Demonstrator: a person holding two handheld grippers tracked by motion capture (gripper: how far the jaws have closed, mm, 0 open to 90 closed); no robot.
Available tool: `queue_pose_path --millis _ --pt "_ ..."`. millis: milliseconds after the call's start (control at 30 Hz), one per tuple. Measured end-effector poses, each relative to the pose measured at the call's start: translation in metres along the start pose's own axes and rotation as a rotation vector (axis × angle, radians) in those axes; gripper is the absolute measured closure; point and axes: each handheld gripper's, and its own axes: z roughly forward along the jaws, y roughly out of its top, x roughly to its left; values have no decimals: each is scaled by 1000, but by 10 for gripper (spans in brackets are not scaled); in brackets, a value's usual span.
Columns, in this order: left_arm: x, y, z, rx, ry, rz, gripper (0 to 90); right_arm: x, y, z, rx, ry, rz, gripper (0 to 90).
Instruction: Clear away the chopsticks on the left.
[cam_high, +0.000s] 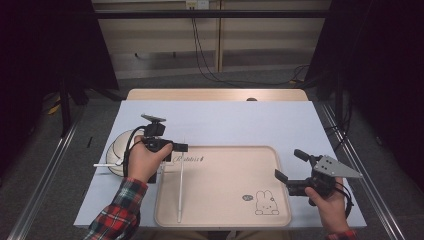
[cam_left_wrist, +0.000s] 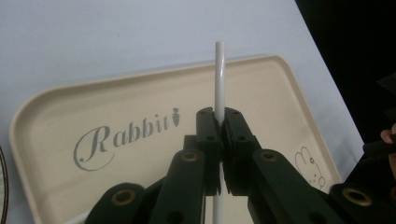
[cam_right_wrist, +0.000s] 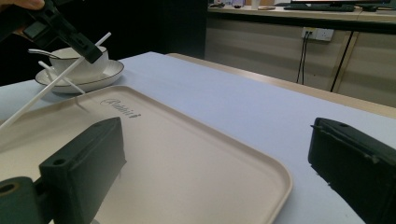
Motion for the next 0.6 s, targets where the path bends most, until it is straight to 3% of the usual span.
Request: queue_pose_path --millis 200,533,600 --pt "7 -3 7 32 38 -22 867 0 0 1 2 -4 0 31" --pt "12 -5 20 41 116 -95 865 0 0 0 3 0 -1 31" --pt "12 -5 21 50 130 -89 864 0 0 1 -1 1 1 30"
